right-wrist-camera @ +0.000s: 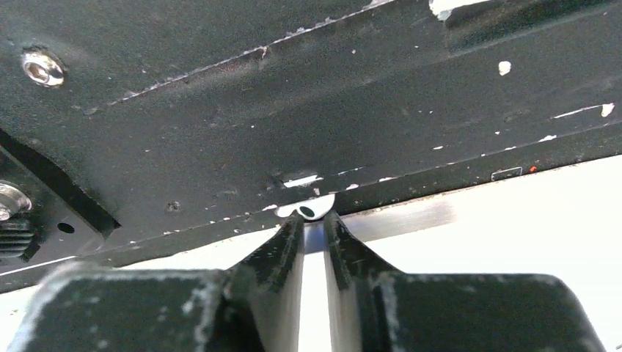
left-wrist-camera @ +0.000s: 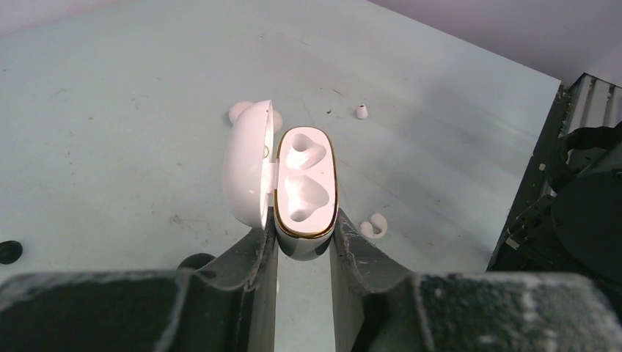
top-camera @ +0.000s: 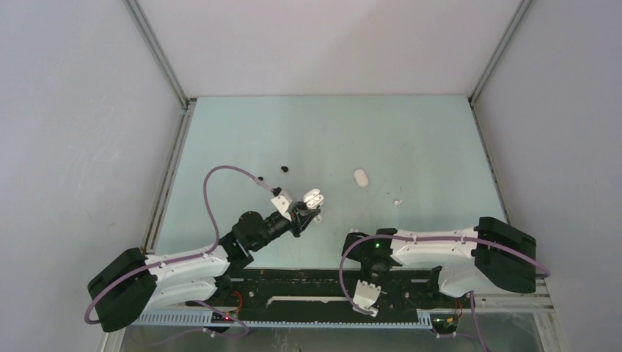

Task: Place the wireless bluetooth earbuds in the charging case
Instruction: Pick up the earbud from the center of the board.

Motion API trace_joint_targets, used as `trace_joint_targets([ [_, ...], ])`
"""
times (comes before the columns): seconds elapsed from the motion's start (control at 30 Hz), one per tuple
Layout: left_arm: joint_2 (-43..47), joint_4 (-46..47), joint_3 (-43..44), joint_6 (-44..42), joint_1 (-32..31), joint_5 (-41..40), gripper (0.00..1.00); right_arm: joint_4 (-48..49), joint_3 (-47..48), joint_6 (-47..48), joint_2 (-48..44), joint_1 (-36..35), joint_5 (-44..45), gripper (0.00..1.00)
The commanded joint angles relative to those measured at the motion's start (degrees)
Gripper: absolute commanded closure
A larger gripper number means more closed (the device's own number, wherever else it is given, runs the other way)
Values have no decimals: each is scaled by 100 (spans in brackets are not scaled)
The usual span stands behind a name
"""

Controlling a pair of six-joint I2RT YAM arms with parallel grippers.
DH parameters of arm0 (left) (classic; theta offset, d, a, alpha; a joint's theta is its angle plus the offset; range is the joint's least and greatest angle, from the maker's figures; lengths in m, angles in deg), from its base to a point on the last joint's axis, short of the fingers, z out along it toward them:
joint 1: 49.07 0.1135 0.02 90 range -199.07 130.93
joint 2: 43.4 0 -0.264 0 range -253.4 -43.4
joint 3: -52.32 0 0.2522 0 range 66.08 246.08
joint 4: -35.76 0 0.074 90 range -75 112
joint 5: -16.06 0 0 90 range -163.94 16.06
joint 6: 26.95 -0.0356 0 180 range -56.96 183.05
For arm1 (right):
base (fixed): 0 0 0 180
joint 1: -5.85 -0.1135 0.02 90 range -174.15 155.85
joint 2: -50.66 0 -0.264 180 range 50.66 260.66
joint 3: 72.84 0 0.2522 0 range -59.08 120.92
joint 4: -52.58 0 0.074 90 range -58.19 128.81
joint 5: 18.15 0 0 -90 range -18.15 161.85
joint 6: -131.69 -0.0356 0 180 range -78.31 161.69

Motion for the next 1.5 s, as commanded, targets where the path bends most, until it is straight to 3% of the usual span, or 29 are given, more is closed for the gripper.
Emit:
trace_joint_targets([
  [0.0, 63, 177, 30, -54, 46, -98, 100, -153, 288, -44, 97, -5, 53, 86],
  [0.3, -218, 272, 172, -63, 49, -13, 100, -1092, 1713, -764, 108, 212, -331, 93],
  [0.4, -243, 273, 189, -55, 51, 6, 100, -1243, 1692, -729, 128, 295, -431, 92],
  [0.57, -217, 273, 172, -36, 53, -10, 100, -1179, 1301, -410, 137, 165, -387, 73],
  [0.7, -122, 273, 92, -3, 48, -52, 99, -1117, 1128, -218, 307, 46, -343, 65],
  [1.47, 12, 220, -59, -31, 92, -99, 100, -891, 1103, -181, 1279, -119, -461, 65],
])
